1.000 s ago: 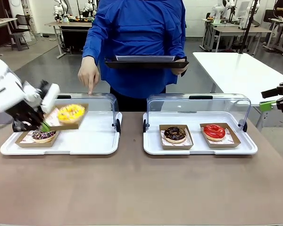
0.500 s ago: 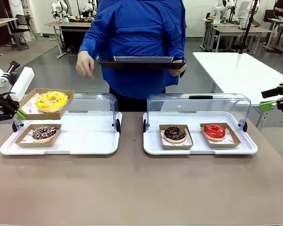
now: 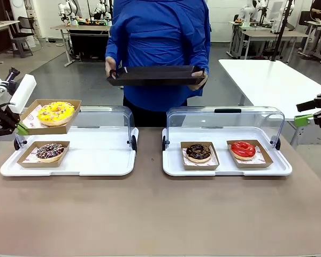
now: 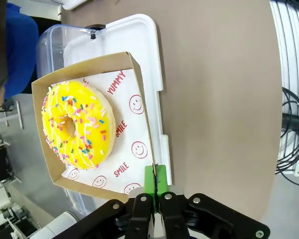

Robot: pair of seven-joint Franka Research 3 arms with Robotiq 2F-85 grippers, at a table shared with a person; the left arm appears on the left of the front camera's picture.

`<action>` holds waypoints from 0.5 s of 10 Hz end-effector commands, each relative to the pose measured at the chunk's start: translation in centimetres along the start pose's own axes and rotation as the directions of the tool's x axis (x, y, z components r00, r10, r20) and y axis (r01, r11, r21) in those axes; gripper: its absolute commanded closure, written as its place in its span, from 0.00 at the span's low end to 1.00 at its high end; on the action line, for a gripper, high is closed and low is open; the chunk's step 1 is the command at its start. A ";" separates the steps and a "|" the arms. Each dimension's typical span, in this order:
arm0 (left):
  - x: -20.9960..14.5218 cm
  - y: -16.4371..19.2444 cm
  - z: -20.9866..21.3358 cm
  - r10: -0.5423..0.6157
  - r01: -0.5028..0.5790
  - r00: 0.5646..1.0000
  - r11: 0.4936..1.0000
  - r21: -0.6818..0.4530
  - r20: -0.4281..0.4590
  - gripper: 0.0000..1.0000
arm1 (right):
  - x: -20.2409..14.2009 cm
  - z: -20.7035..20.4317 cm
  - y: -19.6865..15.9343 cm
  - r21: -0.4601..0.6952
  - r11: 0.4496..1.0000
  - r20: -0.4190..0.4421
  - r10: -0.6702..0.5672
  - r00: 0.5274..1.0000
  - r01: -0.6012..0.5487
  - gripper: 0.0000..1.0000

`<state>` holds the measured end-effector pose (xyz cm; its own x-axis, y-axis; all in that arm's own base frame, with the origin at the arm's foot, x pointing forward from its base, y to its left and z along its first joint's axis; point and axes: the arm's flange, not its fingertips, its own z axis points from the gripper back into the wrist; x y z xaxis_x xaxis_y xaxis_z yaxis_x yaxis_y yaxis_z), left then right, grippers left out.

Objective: Provide the desired donut to the person.
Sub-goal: Place the picked Paper togo box onto the Handle tray extended by the person.

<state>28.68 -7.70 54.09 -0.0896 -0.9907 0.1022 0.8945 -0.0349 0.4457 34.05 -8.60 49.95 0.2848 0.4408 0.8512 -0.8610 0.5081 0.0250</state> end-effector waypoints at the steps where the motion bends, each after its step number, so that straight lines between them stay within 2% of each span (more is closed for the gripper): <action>1: 0.2 0.2 0.0 0.016 -0.016 1.000 1.000 0.021 -0.013 1.00 | 0.0 -0.2 -0.2 0.003 1.000 0.026 -0.003 1.000 0.003 0.00; 5: 0.2 0.2 0.0 0.016 -0.016 1.000 1.000 0.021 -0.013 1.00 | 0.0 -0.2 -0.2 0.003 1.000 0.026 -0.003 1.000 0.003 0.00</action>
<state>28.67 -7.74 54.09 -0.0899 -0.9906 0.1031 0.8946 -0.0348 0.4455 34.05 -8.60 49.95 0.2848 0.4408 0.8512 -0.8610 0.5080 0.0250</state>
